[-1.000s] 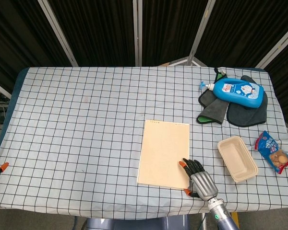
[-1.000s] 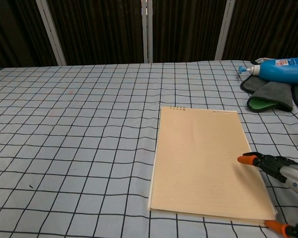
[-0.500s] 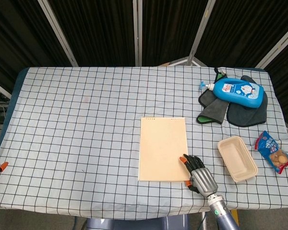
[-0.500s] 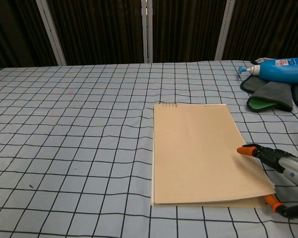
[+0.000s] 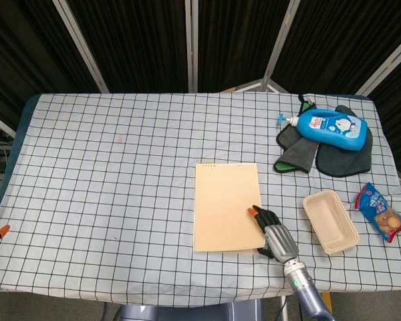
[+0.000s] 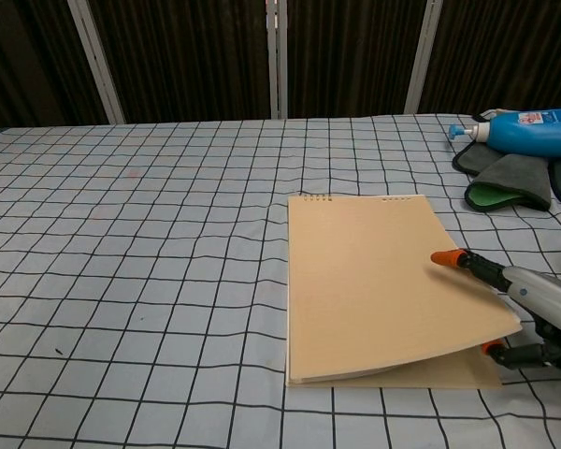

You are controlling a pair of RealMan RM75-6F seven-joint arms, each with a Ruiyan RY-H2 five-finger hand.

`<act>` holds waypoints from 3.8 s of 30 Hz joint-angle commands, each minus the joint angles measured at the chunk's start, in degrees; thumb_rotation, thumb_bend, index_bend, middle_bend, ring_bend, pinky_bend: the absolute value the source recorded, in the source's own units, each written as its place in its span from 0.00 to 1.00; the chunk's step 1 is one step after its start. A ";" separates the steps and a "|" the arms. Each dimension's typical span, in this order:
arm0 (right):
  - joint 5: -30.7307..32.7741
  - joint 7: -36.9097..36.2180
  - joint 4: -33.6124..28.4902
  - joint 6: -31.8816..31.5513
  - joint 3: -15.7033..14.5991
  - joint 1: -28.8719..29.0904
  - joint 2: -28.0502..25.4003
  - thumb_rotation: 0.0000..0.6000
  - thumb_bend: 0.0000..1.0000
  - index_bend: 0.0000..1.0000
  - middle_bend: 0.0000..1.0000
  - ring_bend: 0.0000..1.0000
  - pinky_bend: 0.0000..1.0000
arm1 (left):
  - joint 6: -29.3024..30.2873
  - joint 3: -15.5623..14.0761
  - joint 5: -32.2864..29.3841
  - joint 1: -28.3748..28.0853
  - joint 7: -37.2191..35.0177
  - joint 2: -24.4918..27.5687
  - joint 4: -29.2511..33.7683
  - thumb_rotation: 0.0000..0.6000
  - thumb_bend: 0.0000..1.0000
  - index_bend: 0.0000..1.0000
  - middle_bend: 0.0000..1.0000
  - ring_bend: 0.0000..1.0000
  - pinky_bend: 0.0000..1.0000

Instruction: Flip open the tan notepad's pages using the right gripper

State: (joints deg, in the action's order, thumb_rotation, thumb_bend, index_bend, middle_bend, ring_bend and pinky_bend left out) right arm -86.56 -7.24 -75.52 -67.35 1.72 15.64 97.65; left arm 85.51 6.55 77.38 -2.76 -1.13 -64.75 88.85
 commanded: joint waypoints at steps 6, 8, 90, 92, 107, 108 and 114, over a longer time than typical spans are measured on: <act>-1.62 -3.00 0.04 -4.73 0.49 -0.37 1.14 1.00 0.81 0.63 0.61 0.50 0.57 | -0.15 0.00 0.01 -0.05 -0.16 -0.02 -0.04 1.00 0.03 0.00 0.00 0.00 0.00; -2.55 -3.29 -0.82 -5.83 -0.26 -0.75 0.19 1.00 0.82 0.68 0.67 0.56 0.63 | -0.18 -0.07 0.10 -0.07 -0.06 -0.04 0.01 1.00 0.03 0.00 0.00 0.00 0.00; 48.46 5.91 58.74 29.28 39.48 53.32 17.78 1.00 0.73 0.66 0.64 0.57 0.60 | -7.42 0.20 -3.60 -3.10 -0.85 -0.84 -2.87 1.00 0.03 0.00 0.00 0.00 0.00; 47.66 5.30 61.15 30.71 39.03 54.24 18.43 1.00 0.72 0.65 0.63 0.56 0.59 | -7.49 0.20 -3.70 -3.13 -0.86 -0.94 -3.04 1.00 0.03 0.00 0.00 0.00 0.00; 42.73 -2.24 66.65 42.19 36.63 54.95 19.18 1.00 0.15 0.00 0.00 0.00 0.00 | -9.92 0.03 -5.14 -4.01 -0.35 -1.91 -4.51 1.00 0.03 0.00 0.00 0.00 0.00; 42.47 -2.63 66.62 42.01 36.55 54.98 19.15 1.00 0.14 0.00 0.00 0.00 0.00 | -9.91 0.04 -5.16 -4.02 -0.32 -1.92 -4.48 1.00 0.03 0.00 0.00 0.00 0.00; 39.96 -5.05 65.10 39.46 35.26 54.14 18.07 1.00 0.13 0.00 0.00 0.00 0.00 | -9.64 0.03 -5.00 -3.98 -0.44 -1.89 -4.38 1.00 0.03 0.00 0.00 0.00 0.00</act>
State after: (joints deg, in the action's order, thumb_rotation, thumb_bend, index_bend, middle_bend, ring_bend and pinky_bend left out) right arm -45.68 -11.49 -9.64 -26.92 37.57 70.27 116.22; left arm 75.85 6.59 72.36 -6.75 -1.55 -66.65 84.46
